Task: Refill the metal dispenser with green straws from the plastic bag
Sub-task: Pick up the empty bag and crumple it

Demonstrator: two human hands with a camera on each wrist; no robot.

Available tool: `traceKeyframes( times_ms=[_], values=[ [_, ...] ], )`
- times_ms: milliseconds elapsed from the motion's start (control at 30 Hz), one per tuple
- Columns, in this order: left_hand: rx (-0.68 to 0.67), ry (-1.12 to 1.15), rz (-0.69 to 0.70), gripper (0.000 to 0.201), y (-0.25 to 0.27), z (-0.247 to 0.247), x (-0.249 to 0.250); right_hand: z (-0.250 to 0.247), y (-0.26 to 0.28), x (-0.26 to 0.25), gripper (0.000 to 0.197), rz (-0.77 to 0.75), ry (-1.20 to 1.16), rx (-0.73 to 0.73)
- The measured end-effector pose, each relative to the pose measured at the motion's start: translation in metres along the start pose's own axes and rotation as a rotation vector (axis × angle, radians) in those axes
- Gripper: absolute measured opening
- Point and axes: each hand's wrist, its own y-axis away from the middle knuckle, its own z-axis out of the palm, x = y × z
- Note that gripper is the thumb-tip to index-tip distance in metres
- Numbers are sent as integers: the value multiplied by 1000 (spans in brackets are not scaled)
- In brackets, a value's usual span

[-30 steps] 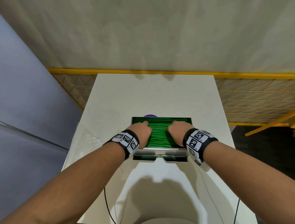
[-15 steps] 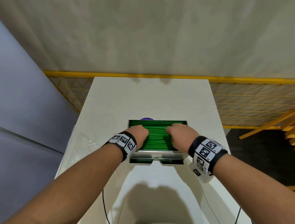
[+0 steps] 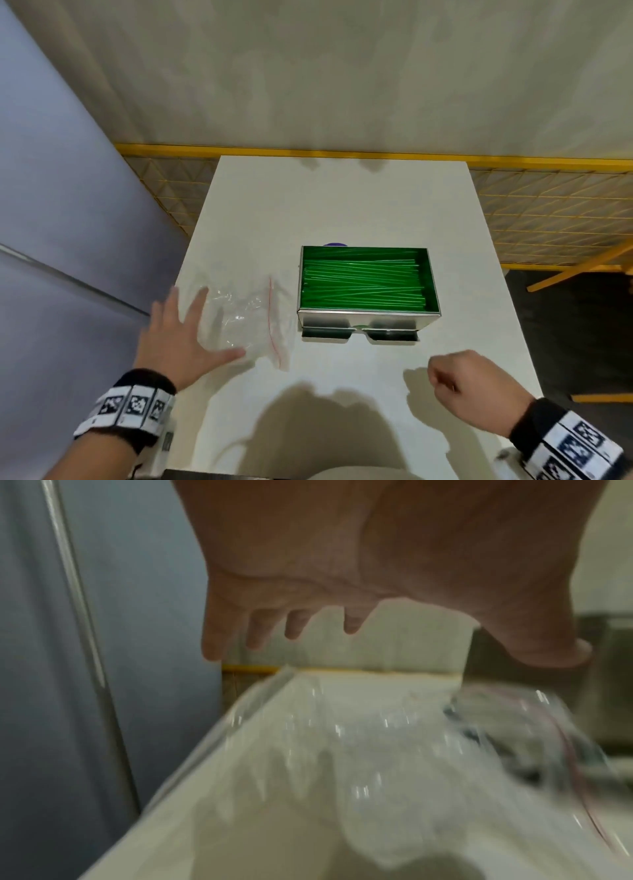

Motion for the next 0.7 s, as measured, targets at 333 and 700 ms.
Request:
traceKeyframes(
  times_ms=[333,700],
  values=[
    [-141,-100,25,56,-18,113,14,3,-40,-90,19,-161,120,-7],
    [358,874,428,42,81,-26,-10,-6,-100,-254,75,-627,-240,171]
  ],
)
